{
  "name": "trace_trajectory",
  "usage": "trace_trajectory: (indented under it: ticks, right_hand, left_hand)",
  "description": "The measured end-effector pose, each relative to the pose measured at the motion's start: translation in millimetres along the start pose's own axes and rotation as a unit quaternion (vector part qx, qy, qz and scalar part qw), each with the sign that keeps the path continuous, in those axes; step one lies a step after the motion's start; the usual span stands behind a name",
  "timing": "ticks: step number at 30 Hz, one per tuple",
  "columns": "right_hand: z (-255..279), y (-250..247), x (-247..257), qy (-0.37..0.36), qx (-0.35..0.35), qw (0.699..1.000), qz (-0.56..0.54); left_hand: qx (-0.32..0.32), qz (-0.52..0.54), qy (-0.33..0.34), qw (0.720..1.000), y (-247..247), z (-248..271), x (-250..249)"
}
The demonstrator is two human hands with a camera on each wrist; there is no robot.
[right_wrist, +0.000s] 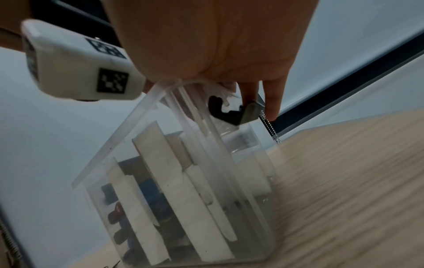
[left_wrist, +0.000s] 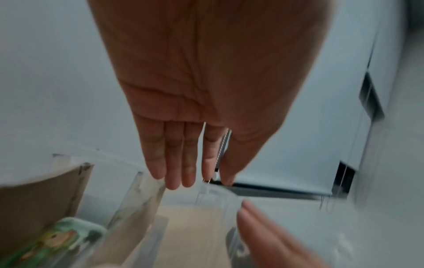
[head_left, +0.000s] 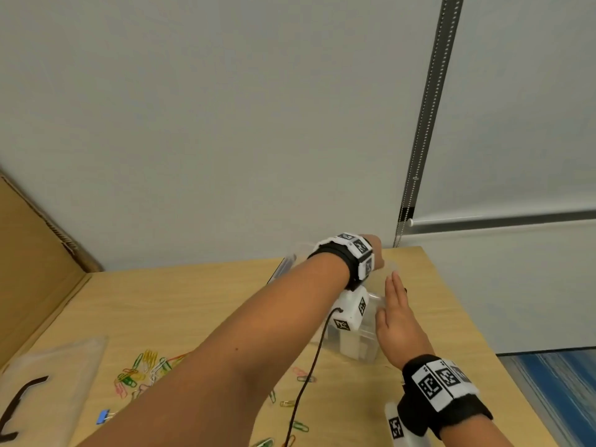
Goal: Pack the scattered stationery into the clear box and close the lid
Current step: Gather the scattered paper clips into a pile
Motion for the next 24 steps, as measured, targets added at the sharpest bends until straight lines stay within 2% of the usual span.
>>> trace_trajectory:
  ticks: [3,6,9,11,13,15,19,24]
  right_hand:
    - [-1.7,-0.3,0.1,-0.003,-0.001,1.0,0.017]
    - [-1.6,-1.6,0.8,0.007,0.004,0.999,0.033]
    - [3.6,-1.9,7.2,0.028,-0.018,0.995,0.095]
    - [12.2,1.4,19.9,-0.001,-0.055,0.987,0.152]
    - [24.8,9.6,37.9,-0.051,-0.082,0.982,0.163]
    - [39.2,24.7,58.1,-0.099,-0.076,0.982,0.142]
    - [65.3,71.5,95.4,-0.18,-0.023,0.977,0.113]
    - [92.1,137.8,140.2,-0.238,0.067,0.965,0.092]
  left_hand:
    - [-0.055,0.071,0.017,0.996,-23.2,35.0,10.9]
    - [-0.117,0.096,0.041,0.988,-26.6,87.2,25.1]
    - [-0.165,0.133,0.033,0.977,-4.0,140.6,44.8]
    - [-0.189,0.166,0.021,0.968,23.1,176.7,60.7]
    - [-0.196,0.184,-0.001,0.963,56.0,210.5,78.7]
    - [-0.184,0.193,-0.033,0.963,91.5,243.8,99.3]
    - [-0.163,0.232,-0.109,0.953,154.3,305.8,152.5]
    - [-0.156,0.234,-0.204,0.938,206.3,375.3,234.4]
Point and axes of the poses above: each hand's wrist, its own z-axis away from the middle knuckle, its own y-axis out of the palm, x = y × z, the point moved 3 cm from there along -z, towards the middle knuckle, and after that the axes turned 4 degrees about -z, right-handed, at the moved point
